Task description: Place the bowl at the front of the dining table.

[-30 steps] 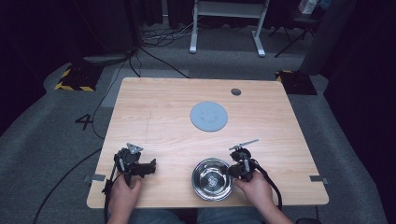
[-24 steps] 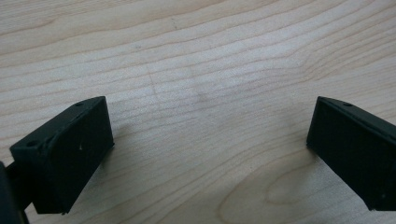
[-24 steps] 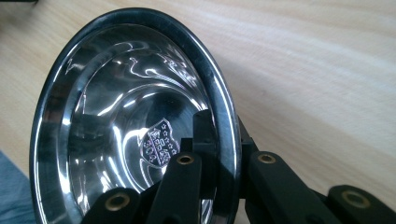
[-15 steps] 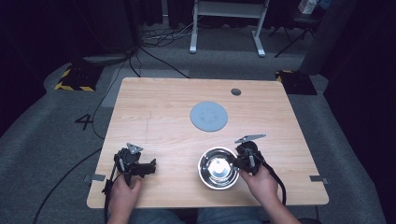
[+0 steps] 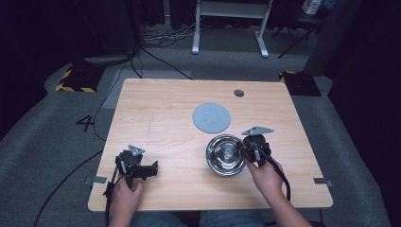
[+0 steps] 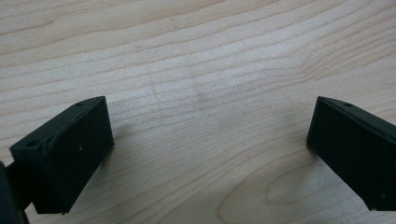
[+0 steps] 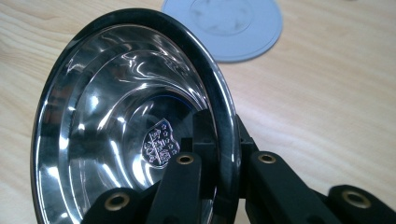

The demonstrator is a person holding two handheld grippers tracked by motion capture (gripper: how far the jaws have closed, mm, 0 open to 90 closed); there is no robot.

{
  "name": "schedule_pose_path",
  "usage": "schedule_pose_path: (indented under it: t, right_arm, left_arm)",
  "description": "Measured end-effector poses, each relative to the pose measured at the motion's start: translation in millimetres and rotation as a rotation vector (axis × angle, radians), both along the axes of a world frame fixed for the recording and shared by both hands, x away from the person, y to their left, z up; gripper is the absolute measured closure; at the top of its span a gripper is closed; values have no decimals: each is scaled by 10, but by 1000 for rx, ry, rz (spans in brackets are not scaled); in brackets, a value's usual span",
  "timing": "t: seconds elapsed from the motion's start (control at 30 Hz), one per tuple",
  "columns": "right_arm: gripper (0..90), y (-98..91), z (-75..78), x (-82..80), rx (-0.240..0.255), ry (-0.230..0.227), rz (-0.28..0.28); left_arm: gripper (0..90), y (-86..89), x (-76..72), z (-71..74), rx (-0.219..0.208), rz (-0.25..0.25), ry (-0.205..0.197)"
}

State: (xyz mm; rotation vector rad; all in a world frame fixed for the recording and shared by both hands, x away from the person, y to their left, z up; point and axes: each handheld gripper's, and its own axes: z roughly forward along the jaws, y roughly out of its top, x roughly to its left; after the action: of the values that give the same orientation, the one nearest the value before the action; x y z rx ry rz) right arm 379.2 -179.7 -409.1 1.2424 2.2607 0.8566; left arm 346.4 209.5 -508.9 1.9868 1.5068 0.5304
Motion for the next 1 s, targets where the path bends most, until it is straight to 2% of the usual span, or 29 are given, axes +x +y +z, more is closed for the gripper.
schedule_pose_path:
  t: [0.07, 0.2, 0.33, 0.9, 0.93, 1.0]
  right_arm:
    - [862, -4, 42, 38, -31, -31, -13]
    - [861, -33, 88, 98, -28, -34, -31]
    - [861, -46, 150, 191, -46, -49, -57]
    - [861, 49, 359, 547, -50, -81, -129]
    - [861, 50, 366, 572, -44, -78, -131]
    - [862, 40, 385, 647, -1, -52, -130]
  left_arm:
    - [4, 0, 0, 0, 0, 0, 0]
    - [5, 0, 1, 0, 0, 0, 0]
    - [4, 1, 13, 1, 1, 1, 0]
    - [5, -5, 20, 0, -2, 12, -1]
    - [5, -5, 21, 0, -2, 12, -1]
    - [5, -5, 20, 0, -2, 13, -1]
